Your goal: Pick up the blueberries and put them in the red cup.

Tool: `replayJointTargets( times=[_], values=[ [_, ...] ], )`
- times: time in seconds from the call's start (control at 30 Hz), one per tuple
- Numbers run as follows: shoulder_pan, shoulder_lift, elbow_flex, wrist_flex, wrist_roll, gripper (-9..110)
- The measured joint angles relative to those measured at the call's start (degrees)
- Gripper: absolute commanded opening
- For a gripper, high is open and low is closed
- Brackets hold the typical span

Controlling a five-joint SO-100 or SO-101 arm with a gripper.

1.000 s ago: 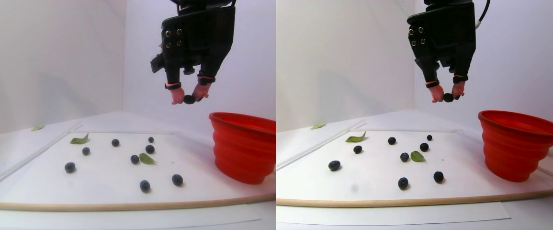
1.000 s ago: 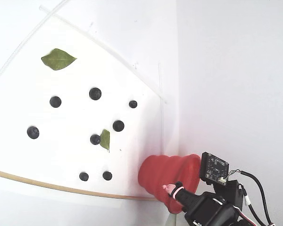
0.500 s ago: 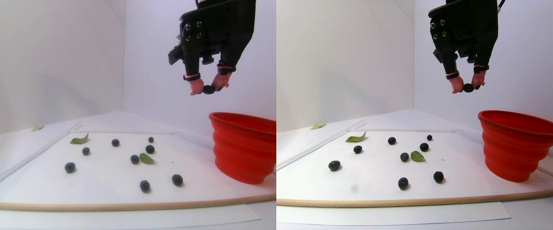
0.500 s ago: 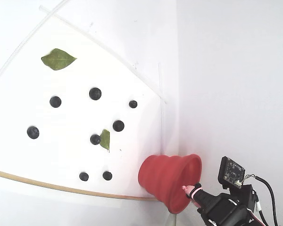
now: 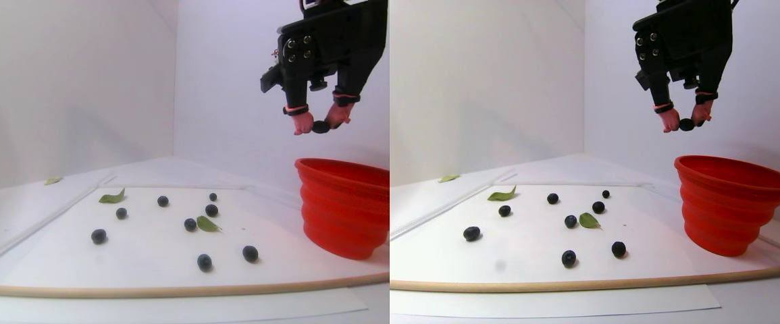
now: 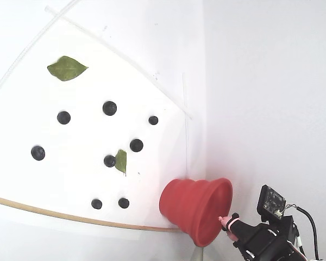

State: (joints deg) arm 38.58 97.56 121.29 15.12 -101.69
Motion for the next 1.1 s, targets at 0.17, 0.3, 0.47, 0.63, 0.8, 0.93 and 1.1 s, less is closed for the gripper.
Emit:
replayJointTargets(
  times=[0.17,0.3,0.47,0.63,0.8,0.93,1.1],
  values=[
    [1.67,-3.78,-2.37,-1.85,0.00,11],
    [2.72,-5.71,-3.96,-2.64,0.00,11],
    [3.43,-7.56,-5.54,-2.64,0.53,11],
    [3.52,-8.61,-6.06,-3.08,0.53,14],
    [3.87,-8.70,-6.06,-4.83,0.35,17],
    [4.57,-8.70,-6.06,-5.62,0.44,17],
    [4.66,-8.70,-6.06,-5.62,0.44,16]
  ],
)
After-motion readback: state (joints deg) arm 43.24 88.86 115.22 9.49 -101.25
